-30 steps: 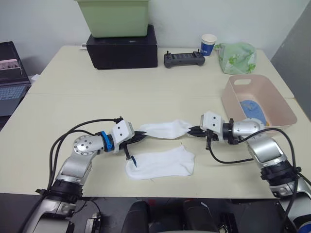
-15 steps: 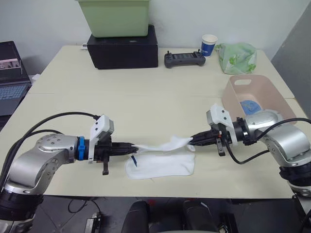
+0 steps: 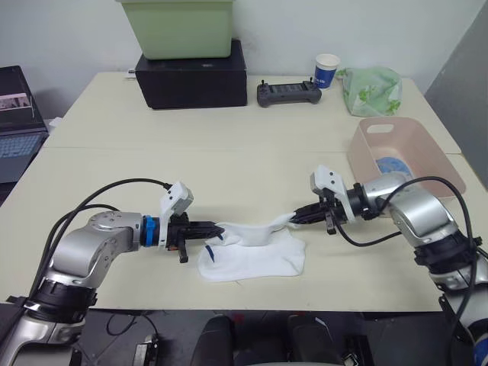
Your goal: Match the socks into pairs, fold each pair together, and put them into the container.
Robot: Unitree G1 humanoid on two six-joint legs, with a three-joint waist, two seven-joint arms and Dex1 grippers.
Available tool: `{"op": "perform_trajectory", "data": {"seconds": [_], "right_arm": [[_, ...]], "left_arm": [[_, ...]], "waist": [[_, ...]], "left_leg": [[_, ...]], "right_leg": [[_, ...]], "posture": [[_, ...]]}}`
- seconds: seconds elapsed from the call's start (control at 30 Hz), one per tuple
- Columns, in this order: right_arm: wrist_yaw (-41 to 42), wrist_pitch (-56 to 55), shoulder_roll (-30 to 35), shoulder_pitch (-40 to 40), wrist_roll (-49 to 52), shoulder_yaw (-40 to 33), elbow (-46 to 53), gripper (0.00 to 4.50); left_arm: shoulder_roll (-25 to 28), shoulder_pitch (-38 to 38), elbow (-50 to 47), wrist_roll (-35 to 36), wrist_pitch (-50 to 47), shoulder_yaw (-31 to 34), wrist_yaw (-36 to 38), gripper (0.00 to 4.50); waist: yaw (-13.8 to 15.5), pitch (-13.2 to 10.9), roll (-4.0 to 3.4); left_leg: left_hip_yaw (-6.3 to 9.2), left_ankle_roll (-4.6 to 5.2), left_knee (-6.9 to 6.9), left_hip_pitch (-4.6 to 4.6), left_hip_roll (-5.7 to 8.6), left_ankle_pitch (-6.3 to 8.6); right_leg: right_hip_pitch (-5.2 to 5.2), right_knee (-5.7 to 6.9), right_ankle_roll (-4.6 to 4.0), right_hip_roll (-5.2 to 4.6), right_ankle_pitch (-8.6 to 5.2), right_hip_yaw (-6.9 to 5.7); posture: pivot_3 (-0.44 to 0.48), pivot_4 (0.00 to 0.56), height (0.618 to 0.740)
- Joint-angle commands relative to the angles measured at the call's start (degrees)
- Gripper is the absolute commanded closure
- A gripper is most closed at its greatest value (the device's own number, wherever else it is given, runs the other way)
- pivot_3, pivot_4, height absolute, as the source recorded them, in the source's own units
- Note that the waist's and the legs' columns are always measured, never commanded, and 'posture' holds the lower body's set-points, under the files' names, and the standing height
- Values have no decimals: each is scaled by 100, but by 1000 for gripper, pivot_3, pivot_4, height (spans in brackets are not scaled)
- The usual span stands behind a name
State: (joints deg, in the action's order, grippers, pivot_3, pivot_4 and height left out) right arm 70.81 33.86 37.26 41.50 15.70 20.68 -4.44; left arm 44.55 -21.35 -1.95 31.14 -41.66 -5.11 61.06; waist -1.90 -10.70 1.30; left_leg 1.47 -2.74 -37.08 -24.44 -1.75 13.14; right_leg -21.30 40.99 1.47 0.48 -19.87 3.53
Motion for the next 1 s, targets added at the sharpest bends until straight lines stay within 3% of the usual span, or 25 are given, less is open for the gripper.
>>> {"op": "perform_trajectory", "data": {"seconds": [0.03,0.23,0.33,0.5,0.57,0.7,0.83,1.0], "right_arm": [[-101,-647,-287,487,-407,12,-897,4500],[-276,-1503,-766,1085,-891,-79,-2274,4500],[-599,-1935,-906,1279,-1016,-296,-2831,3768],[-1038,-2229,-870,1360,-1005,-777,-3202,2055],[-1066,-1993,-858,1258,-872,-986,-3080,1348],[-895,-1094,-781,687,-493,-1242,-2186,5],[-1434,397,-845,-419,-13,-1533,-492,5],[-2032,1088,-1068,-845,29,-1469,192,5]], "left_arm": [[-270,-495,718,-478,493,-136,-99,4467],[-700,-1120,1624,-1058,1225,-187,-186,4467],[-832,-1323,2025,-1304,1674,-87,-340,3840],[-960,-1515,2551,-1611,2428,235,-858,2253],[-1032,-1580,2785,-1664,2783,472,-1189,1571],[-1000,-1313,2591,-1471,2764,728,-1080,258],[-1020,-449,1469,-1107,1980,885,-1070,258],[-1188,167,751,-1103,1593,824,-1336,258]], "waist": [[1,0,0],[-2,0,0],[-4,0,0],[-1,0,0],[0,0,0],[-1,0,0],[-5,5,-1],[2,5,0]], "left_leg": [[0,0,-1,0,0,0],[-5,-1,-9,-8,-1,-2],[-6,-11,-8,-7,-3,-8],[-7,-1,-12,-8,-1,-4],[-6,-1,-11,-8,-2,-4],[-8,0,-10,-8,-3,-3],[-3,-1,-5,-18,-7,-3],[15,1,-14,-19,-1,-4]], "right_leg": [[0,1,0,0,0,-1],[-8,1,-1,-3,1,-1],[-9,1,-1,-4,1,0],[-9,7,-1,-7,1,1],[-9,7,-1,-8,1,0],[-9,7,-1,-8,1,1],[-11,1,0,-9,0,10],[-8,20,-6,-9,4,8]], "posture": [[0,150,740],[0,150,740],[0,150,740],[0,150,740],[0,150,740],[0,150,740],[0,150,740],[0,150,740]]}}
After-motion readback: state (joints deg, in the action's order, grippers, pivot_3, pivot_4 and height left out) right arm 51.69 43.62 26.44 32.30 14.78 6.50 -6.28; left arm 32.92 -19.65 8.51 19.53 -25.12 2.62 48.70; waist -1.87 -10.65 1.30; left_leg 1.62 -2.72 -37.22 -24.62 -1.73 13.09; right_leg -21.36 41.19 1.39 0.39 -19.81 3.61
